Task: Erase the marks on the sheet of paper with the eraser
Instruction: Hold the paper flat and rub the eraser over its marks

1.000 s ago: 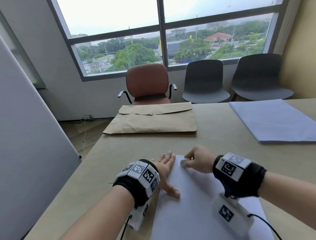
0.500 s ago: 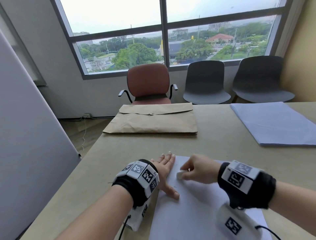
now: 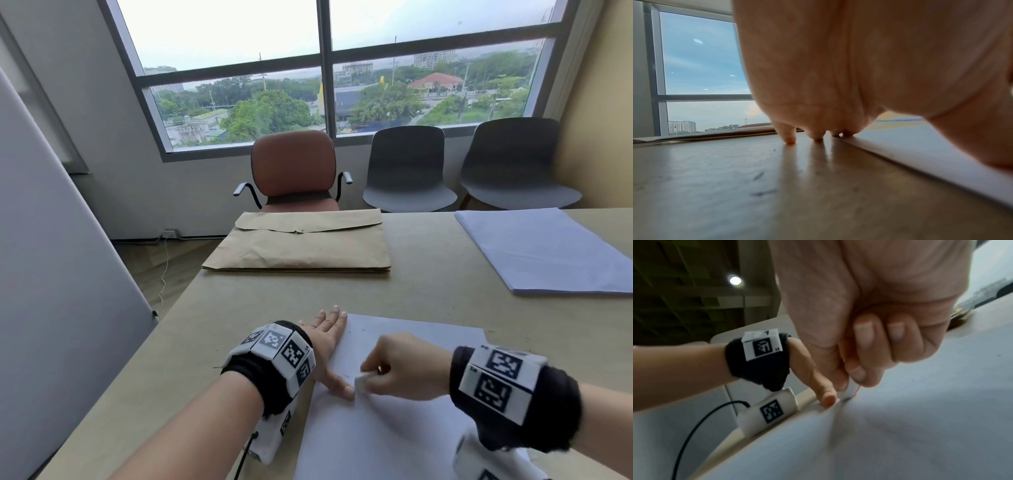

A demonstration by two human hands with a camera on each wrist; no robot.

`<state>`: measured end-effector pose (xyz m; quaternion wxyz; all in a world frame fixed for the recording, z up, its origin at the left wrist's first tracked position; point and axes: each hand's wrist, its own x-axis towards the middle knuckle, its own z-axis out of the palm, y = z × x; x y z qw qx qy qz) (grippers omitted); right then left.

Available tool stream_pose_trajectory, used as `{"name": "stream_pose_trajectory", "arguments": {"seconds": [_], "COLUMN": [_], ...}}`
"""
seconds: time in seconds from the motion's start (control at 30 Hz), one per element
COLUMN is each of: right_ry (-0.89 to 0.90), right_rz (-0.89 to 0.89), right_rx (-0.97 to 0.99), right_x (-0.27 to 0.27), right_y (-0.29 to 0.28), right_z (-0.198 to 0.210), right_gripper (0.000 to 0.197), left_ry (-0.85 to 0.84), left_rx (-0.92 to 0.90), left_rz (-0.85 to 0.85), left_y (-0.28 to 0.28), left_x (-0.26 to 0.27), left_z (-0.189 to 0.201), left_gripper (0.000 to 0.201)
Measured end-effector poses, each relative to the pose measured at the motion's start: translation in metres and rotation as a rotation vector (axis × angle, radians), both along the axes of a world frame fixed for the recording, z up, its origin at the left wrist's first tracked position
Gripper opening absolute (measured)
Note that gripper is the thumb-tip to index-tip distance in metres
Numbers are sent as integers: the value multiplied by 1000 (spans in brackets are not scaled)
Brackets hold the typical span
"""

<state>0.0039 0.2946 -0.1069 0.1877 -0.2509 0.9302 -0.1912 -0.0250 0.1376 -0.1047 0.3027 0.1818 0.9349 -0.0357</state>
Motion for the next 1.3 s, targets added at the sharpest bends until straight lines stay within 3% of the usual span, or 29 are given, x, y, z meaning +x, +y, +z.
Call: {"name": "stream_pose_trajectory", "arguments": {"seconds": [0.13,0.23,0.33,0.47,0.53,0.63,0.73,0.83,0.93,1.13,1.2,1.3], "right_ry": [-170,-183,-195,-98,-64,-243,-352,-390,-560,-747,-779,-813], "right_rz": [-222,-415,-518,-530,-514,-512,-594,-729,-791,-780,-754,-736], "right_rx": [-200,-352,-429,-351,-310,-491,-684,-797,-951,-1048,-1047,-1053], "right_x": [-7,-22,-29,-34,-38,-38,-31,-31,-39,-48,-48,-48], "right_y": [13,26,34,34,32,18,6,7,16,29,31,34], "right_z": [-1,-4,-6,-4,0,0,-7,-10,-9,-14,-14,-15], "right_gripper": [36,32,14,16,21,22,31,32,31,30,30,29], "left_ry": [-2,12,7,80,93,26,-7,70,130,-107,-90,-5], "left_rx": [6,6,85,257,274,323,360,261,95,43,7,-218], "left_rz": [7,-21,-22,68,80,99,106,47,-139,-425,-362,-35], "left_y": [1,4,9,13,12,5,-1,5,17,27,14,-13], "left_x": [1,4,4,1,1,-2,-7,0,24,65,61,49], "left_z": [3,6,9,6,3,2,6,10,10,7,6,7], "left_gripper": [118,114,108,95,101,106,88,73,73,65,70,83]}}
